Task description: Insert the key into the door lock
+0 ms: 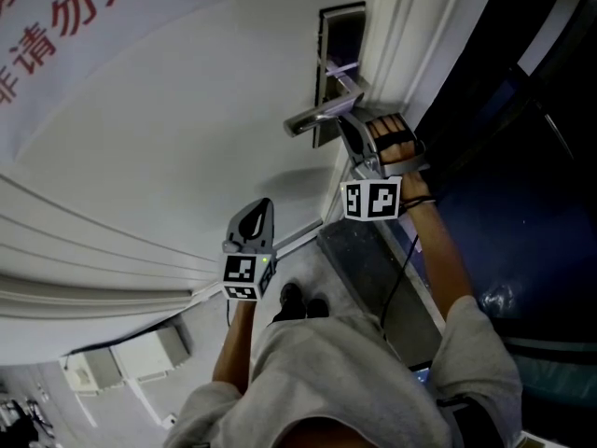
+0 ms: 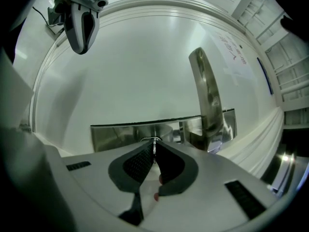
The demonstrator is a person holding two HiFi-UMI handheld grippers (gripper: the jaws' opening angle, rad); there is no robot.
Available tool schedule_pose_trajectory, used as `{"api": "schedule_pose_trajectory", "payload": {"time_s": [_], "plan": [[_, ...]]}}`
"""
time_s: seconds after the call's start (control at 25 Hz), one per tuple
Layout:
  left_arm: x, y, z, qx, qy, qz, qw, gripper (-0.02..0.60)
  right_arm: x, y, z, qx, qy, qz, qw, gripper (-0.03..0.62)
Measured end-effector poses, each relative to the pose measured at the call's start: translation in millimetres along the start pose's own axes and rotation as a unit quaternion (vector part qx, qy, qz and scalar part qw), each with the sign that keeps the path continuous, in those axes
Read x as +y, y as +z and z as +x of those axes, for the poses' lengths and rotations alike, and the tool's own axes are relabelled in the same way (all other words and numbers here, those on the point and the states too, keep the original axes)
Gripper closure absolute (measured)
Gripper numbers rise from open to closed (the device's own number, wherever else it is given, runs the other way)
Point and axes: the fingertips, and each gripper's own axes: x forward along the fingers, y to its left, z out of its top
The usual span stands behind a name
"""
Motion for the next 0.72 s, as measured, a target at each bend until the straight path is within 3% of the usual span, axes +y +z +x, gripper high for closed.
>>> {"api": "schedule_pose_trajectory", "payload": {"time_s": [0.16,0.2,0.24,0.32,0.56,0.72], "plan": [[0,3,-1,-0.001,0.001,0.003,1.0,0.563,3,-2,-1,-0.009,0.023,0.014,1.0,0.547],[1,3,-1,-0.001,0.002,0.004,1.0,0.563,5,-3,-1,-0.009,0.037,0.02,0.999,0.461],[1,4,-2,-0.001,0.003,0.005,1.0,0.563,8,-4,-1,-0.009,0.047,0.022,0.999,0.417],[0,4,-2,-0.001,0.003,0.005,1.0,0.563,10,-6,-2,-0.011,0.051,0.018,0.998,0.39],[-6,6,0,-0.003,-0.003,0.008,1.0,0.563,8,-8,-12,-0.011,0.031,0.018,0.999,0.392],[-12,7,1,-0.003,-0.009,0.01,0.9999,0.563,7,-12,-20,-0.004,0.029,0.036,0.999,0.433]]}}
